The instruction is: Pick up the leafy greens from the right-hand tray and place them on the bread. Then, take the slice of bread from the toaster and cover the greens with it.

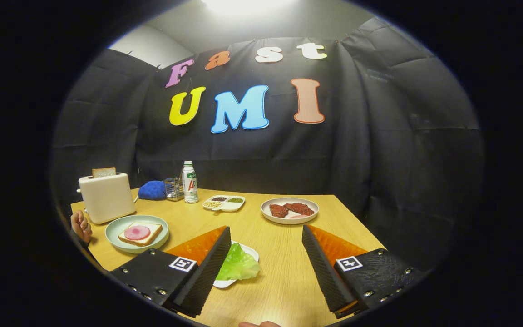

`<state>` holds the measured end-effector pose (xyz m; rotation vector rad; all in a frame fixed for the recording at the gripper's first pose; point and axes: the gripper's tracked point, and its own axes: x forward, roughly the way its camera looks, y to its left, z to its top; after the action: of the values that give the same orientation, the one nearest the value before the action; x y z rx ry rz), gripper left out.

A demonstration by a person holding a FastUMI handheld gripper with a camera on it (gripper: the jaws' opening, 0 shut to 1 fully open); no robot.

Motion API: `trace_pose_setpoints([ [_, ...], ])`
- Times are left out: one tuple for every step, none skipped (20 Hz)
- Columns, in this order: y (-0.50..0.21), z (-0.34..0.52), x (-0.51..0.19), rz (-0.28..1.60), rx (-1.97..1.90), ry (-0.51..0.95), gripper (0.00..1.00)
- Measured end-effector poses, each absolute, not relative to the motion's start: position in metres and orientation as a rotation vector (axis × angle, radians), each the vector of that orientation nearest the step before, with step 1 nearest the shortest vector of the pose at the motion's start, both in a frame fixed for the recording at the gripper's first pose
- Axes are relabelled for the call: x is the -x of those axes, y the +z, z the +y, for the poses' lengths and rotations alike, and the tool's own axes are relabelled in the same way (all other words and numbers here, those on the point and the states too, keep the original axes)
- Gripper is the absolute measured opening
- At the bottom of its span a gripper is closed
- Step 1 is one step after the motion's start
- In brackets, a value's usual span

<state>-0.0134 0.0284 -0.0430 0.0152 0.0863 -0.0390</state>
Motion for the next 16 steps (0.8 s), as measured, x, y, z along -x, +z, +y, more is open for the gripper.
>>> trace_pose_setpoints([
  [-0.048,0.029,0.014,0.1,-0.029,-0.04,0.97],
  [-0.056,0.028,0.013,0.123,-0.041,-0.043,0.97],
  [-0.064,0.028,0.013,0.148,-0.049,-0.043,0.97],
  [-0.07,0.03,0.011,0.166,-0.055,-0.042,0.97],
  [-0.075,0.032,0.01,0.183,-0.057,-0.041,0.97],
  [-0.082,0.035,0.009,0.202,-0.054,-0.037,0.97],
  [-0.084,0.038,0.009,0.216,-0.053,-0.032,0.97],
  [-0.087,0.041,0.006,0.225,-0.056,-0.027,0.97],
  [-0.087,0.043,0.003,0.247,-0.064,-0.023,0.96],
  [-0.093,0.045,0.001,0.282,-0.071,-0.019,0.97],
  [-0.102,0.046,-0.004,0.32,-0.079,-0.016,0.97],
  [-0.111,0.047,-0.007,0.367,-0.095,-0.011,0.97],
  [-0.121,0.049,-0.009,0.411,-0.122,0.003,0.96],
  [-0.127,0.052,-0.012,0.448,-0.153,0.014,0.97],
  [-0.133,0.052,-0.015,0.473,-0.174,0.016,0.94],
  [-0.137,0.051,-0.015,0.493,-0.181,0.008,0.94],
])
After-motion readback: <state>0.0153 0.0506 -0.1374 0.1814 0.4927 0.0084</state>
